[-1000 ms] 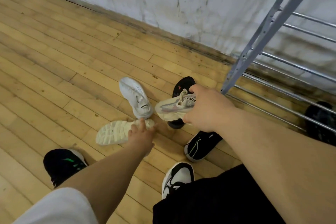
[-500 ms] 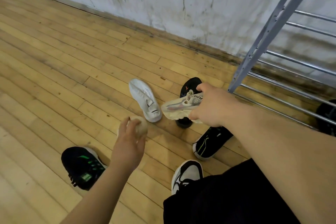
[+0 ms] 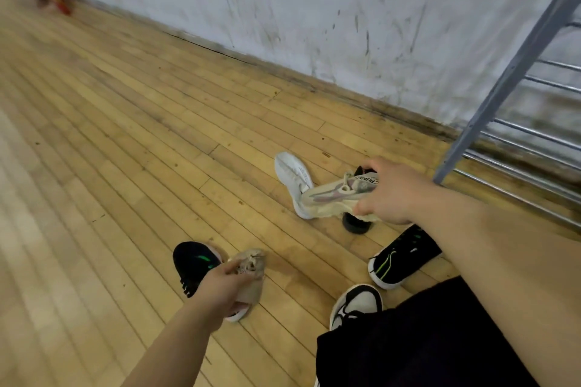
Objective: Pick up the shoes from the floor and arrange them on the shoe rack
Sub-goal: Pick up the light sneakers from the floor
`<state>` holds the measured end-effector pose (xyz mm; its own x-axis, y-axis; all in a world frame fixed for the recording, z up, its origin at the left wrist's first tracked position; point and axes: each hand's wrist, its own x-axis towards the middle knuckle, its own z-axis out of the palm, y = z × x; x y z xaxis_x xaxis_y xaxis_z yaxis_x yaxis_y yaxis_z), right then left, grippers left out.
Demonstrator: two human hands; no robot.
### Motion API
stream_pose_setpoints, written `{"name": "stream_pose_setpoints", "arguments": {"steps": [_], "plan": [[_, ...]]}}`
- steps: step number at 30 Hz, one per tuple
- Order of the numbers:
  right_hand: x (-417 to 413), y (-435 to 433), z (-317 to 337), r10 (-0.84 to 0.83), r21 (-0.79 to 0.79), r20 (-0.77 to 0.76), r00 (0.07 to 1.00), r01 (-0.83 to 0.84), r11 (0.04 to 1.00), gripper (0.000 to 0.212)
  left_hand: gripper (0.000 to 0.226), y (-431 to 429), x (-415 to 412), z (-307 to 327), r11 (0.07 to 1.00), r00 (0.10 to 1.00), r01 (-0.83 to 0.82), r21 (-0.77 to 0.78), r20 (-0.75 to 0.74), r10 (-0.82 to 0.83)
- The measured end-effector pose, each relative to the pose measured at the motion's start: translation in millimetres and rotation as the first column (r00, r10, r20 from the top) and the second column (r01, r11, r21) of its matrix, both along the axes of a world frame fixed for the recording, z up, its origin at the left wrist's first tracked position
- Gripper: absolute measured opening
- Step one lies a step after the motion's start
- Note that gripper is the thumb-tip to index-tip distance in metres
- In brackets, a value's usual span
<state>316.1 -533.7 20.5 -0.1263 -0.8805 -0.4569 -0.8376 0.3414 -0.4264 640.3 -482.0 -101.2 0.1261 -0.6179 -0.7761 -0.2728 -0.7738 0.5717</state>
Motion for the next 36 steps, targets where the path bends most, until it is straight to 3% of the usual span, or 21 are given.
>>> {"name": "stream_pose_setpoints", "arguments": {"steps": [2, 5, 9, 12, 15, 19, 24, 29, 33, 36], "plan": [[1.9, 2.6, 7.6, -0.019, -0.070, 0.013, 1.000, 0.020, 0.997, 0.092, 0.063, 2.6, -3.5, 15.3, 0.992, 0.979, -0.117, -0.047, -0.176, 0.107], [2.5, 13.2, 26.2, -0.063, -0.171, 0.059, 0.996, 0.072, 0.983, 0.088, 0.054, 1.5, -25.0, 51.8, 0.968, 0.921, -0.166, -0.188, -0.381, 0.084], [-8.5, 40.4, 81.5, -0.113, -0.386, 0.125, 0.986, 0.153, 0.910, 0.081, 0.052, -4.8, -76.4, 122.5, 0.888, 0.885, -0.128, -0.441, -0.454, -0.098], [-38.0, 74.7, 133.6, -0.206, -0.545, 0.201, 0.958, 0.284, 0.789, 0.074, 0.056, -12.9, -114.7, 173.8, 0.816, 0.841, -0.106, -0.568, -0.489, -0.231], [-85.1, 122.7, 167.4, -0.313, -0.619, 0.310, 0.897, 0.441, 0.649, 0.068, 0.057, -17.7, -149.0, 209.5, 0.741, 0.812, 0.036, -0.671, -0.413, -0.413], [-141.7, 191.1, 150.1, -0.384, -0.519, 0.475, 0.792, 0.605, 0.604, 0.068, 0.063, -18.4, -189.1, 233.6, 0.665, 0.702, 0.312, -0.679, -0.307, -0.643], [-169.6, 228.5, 73.3, -0.498, -0.326, 0.602, 0.624, 0.762, 0.560, 0.065, 0.067, -21.2, -222.7, 194.6, 0.629, 0.590, 0.562, -0.538, -0.273, -0.760], [-171.3, 244.1, -10.3, -0.605, -0.174, 0.585, 0.540, 0.812, 0.557, 0.062, 0.059, -18.6, -241.7, 129.8, 0.567, 0.553, 0.715, -0.409, -0.165, -0.817], [-170.2, 242.4, -70.2, -0.664, -0.110, 0.613, 0.428, 0.879, 0.464, 0.060, 0.094, -38.9, -261.4, 53.0, 0.473, 0.482, 0.818, -0.326, -0.061, -0.874], [-169.3, 229.0, -107.7, -0.708, -0.057, 0.621, 0.336, 0.920, 0.387, 0.057, 0.075, -34.3, -281.1, 21.6, 0.505, 0.509, 0.808, -0.303, -0.072, -0.858]]}}
